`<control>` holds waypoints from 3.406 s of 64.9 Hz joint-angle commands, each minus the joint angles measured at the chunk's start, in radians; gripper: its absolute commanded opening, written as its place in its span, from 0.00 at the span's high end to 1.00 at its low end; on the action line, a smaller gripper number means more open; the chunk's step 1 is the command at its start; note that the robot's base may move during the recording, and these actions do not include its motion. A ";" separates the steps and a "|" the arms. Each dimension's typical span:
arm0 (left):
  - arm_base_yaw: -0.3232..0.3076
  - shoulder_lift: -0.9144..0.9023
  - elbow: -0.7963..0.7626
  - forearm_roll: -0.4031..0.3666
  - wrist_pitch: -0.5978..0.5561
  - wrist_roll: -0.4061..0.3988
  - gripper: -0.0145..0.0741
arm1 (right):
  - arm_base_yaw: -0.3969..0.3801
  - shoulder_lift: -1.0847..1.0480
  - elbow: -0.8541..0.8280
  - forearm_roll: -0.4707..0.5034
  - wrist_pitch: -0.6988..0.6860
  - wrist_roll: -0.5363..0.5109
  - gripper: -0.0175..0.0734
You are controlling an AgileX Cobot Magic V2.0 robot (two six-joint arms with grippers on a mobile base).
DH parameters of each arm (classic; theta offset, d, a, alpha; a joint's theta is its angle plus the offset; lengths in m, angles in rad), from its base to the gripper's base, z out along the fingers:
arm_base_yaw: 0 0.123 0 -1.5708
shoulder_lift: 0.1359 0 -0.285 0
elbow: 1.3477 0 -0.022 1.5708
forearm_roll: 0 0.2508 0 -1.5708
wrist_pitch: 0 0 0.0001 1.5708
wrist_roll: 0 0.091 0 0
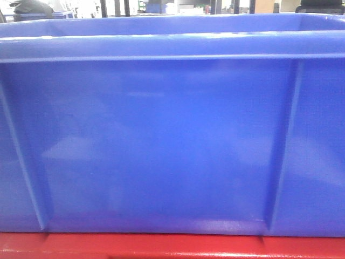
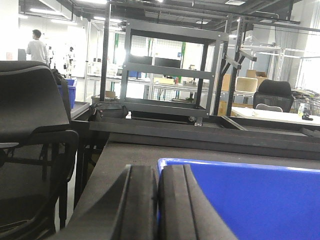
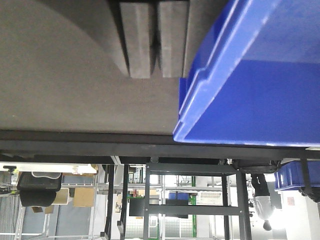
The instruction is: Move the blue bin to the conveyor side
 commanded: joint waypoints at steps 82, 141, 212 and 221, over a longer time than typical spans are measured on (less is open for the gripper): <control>0.001 -0.002 0.000 0.004 -0.014 -0.001 0.82 | -0.005 -0.005 0.136 -0.021 -0.149 -0.010 0.91; 0.003 -0.035 0.296 0.170 -0.158 -0.001 0.82 | -0.005 -0.005 0.136 -0.021 -0.149 -0.010 0.91; 0.003 -0.124 0.387 0.116 -0.125 -0.001 0.82 | -0.005 -0.005 0.136 -0.021 -0.149 -0.010 0.91; 0.003 -0.124 0.387 0.116 -0.125 -0.001 0.82 | -0.005 -0.005 0.136 -0.021 -0.149 -0.010 0.91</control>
